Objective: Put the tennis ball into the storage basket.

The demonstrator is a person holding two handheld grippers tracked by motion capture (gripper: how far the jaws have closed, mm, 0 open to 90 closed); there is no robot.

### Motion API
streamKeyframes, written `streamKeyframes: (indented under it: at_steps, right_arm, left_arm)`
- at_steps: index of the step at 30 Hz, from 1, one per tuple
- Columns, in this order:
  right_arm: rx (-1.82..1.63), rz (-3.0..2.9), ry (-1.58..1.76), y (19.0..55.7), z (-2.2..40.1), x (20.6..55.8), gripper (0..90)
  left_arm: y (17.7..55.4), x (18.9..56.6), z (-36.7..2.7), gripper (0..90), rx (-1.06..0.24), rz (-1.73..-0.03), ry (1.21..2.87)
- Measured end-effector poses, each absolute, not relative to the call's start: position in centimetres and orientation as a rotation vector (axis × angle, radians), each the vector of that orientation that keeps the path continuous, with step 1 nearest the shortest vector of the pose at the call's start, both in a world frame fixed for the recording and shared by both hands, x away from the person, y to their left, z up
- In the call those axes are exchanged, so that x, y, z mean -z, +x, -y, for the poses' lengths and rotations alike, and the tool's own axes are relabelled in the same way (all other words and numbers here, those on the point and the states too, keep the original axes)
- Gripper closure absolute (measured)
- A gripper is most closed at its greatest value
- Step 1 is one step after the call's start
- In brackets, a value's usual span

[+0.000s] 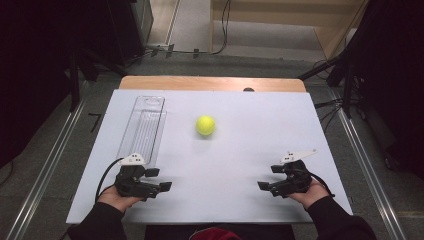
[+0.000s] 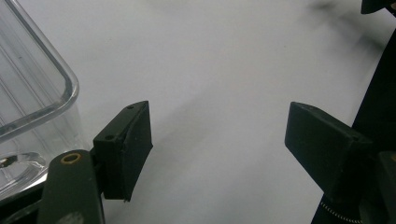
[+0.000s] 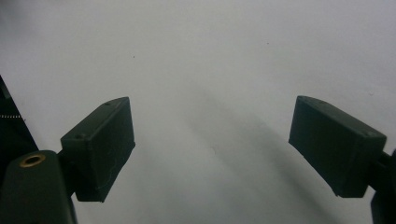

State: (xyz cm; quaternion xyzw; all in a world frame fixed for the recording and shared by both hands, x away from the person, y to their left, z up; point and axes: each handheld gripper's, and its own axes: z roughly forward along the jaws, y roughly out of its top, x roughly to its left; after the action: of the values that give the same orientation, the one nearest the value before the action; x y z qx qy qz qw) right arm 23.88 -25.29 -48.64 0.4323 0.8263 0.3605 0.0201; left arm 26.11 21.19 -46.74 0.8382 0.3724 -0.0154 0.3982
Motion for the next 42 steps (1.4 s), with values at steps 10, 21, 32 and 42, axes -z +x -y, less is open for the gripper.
streamKeyframes:
  at_steps: [10,21,32,42]
  right_arm:
    - [-1.113,-2.565,1.334,23.9,25.3,48.7,12.3]
    - [-1.115,-2.568,1.328,23.9,25.3,48.7,12.2]
    - [-1.104,-2.574,1.328,23.9,25.2,48.7,12.3]
    - [-1.102,-2.575,1.333,23.9,25.2,48.8,12.2]
  left_arm:
    - [26.1,46.7,-21.2,24.0,0.034,-0.935,2.131]
    - [26.1,46.7,-21.2,24.1,0.035,-0.935,2.126]
    - [26.2,46.5,-21.0,24.0,0.037,-0.969,2.14]
    - [26.6,46.1,-20.1,24.2,0.063,-0.971,2.159]
